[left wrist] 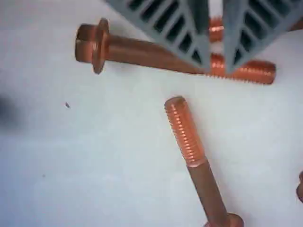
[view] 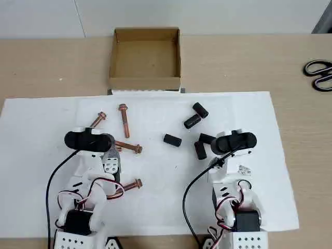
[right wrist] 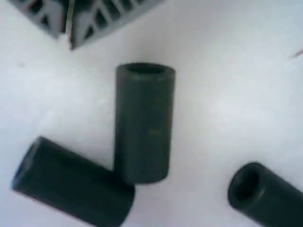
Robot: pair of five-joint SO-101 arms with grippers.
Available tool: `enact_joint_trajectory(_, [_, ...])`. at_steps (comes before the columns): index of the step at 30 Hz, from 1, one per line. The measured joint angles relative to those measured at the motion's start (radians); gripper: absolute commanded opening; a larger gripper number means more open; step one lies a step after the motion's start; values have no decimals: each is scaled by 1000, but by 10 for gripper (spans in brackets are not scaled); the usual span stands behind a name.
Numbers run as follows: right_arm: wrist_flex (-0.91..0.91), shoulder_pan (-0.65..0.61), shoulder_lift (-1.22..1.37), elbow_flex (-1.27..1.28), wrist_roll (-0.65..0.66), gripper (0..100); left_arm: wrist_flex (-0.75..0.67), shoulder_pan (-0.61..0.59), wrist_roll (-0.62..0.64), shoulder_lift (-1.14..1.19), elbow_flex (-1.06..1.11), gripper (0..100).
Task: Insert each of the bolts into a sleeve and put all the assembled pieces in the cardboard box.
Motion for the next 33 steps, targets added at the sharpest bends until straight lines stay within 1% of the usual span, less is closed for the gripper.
enact_joint_trajectory(3, [0, 0, 0, 0, 0, 4, 0, 71, -2, 0, 0, 10])
enact_joint_trajectory(6, [-8, 0, 0, 0, 0, 4, 29, 98, -3, 0, 0, 9])
enact_joint_trajectory(8, [-8, 0, 2, -3, 0, 4, 41, 92, -2, 0, 0, 9])
enact_joint_trajectory(10, [8, 2, 2, -55, -18, 4, 66, 61, 6, 0, -15, 10])
enact_joint_trajectory(12, [51, 0, 6, -143, -35, 4, 103, 31, 6, 0, -68, 10])
enact_joint_trajectory(15, [143, 0, 44, -265, -41, 4, 152, 26, 3, 0, -157, 10])
enact_joint_trajectory(17, [184, 0, 124, -330, -44, 4, 190, 35, 6, 0, -209, 10])
enact_joint_trajectory(21, [190, 0, 284, -489, -48, 4, 259, 51, 5, 0, -282, 11])
enact_joint_trajectory(27, [239, -2, 591, -789, -133, 4, 267, 54, 6, -2, -367, 11])
enact_joint_trajectory(29, [262, 0, 690, -876, -170, 4, 267, 54, 6, 41, -390, 11])
enact_joint_trajectory(33, [305, 0, 870, -1005, -203, 5, 267, 54, 6, 218, -465, 11])
